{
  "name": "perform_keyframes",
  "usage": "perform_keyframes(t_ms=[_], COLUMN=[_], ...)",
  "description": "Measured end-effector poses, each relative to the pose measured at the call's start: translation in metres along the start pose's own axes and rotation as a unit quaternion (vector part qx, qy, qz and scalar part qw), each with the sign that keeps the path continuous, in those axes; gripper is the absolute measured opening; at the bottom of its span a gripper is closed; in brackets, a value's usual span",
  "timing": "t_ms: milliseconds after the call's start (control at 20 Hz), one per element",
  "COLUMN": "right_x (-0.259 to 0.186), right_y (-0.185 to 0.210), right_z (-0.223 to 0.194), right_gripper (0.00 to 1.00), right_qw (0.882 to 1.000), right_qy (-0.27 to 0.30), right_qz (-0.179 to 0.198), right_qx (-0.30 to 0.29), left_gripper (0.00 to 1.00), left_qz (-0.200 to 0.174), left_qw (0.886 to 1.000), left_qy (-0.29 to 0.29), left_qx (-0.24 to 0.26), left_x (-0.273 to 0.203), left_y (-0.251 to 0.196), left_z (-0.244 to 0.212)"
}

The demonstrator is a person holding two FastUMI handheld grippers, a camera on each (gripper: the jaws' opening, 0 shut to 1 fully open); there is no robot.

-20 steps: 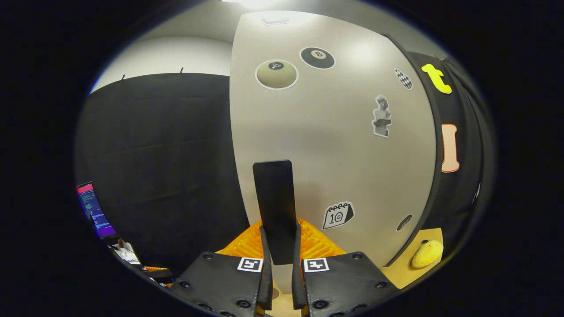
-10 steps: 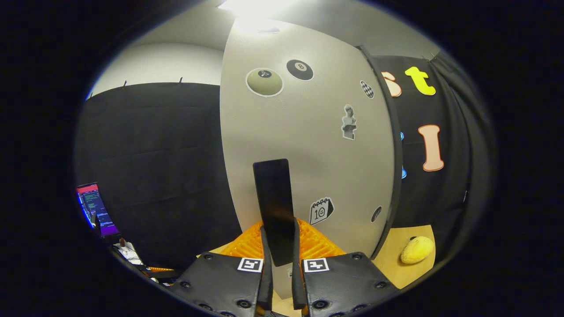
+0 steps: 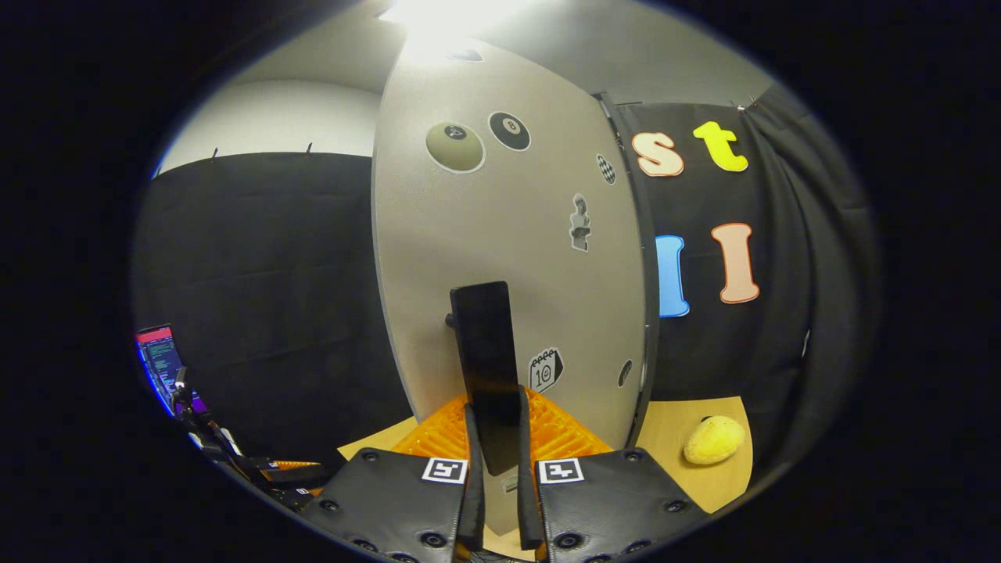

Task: Open the cabinet door with the right hand, grasp the bottle in the cabinet with the left hand and place it on the coaster, then close the cabinet door with the right hand.

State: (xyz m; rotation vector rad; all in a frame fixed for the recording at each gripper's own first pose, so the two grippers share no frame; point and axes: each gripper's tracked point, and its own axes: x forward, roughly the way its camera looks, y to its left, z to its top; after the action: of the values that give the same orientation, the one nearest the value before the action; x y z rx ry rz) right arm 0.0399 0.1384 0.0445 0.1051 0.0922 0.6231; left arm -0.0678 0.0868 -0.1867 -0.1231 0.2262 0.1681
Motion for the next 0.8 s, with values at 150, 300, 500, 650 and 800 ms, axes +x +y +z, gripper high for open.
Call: perform_keyframes(t_ms=[150, 300, 500, 650, 800], right_x=[-0.01, -0.017, -0.031, -0.036, -0.038], right_y=[-0.011, -0.026, -0.052, -0.055, -0.057], right_z=[0.001, 0.0, 0.002, -0.002, -0.005], right_gripper=[0.17, 0.19, 0.18, 0.16, 0.16], right_qw=[1.0, 0.999, 0.994, 0.996, 0.997], right_qy=[-0.008, -0.004, -0.008, -0.005, 0.007], right_qz=[-0.012, -0.042, -0.105, -0.089, -0.082], right_qx=[-0.002, -0.011, -0.033, 0.0, -0.002], left_gripper=[0.83, 0.9, 0.83, 0.83, 0.83], left_qz=[-0.003, -0.007, -0.017, -0.035, -0.044], left_qw=[1.0, 1.0, 1.0, 0.999, 0.999], left_qy=[-0.021, -0.022, -0.022, -0.017, -0.016], left_qx=[-0.003, -0.005, -0.005, -0.002, 0.014], left_x=[0.008, 0.009, 0.012, 0.013, 0.013], left_y=[-0.003, -0.007, -0.013, -0.02, -0.021], left_z=[0.006, 0.007, 0.007, 0.006, 0.009])
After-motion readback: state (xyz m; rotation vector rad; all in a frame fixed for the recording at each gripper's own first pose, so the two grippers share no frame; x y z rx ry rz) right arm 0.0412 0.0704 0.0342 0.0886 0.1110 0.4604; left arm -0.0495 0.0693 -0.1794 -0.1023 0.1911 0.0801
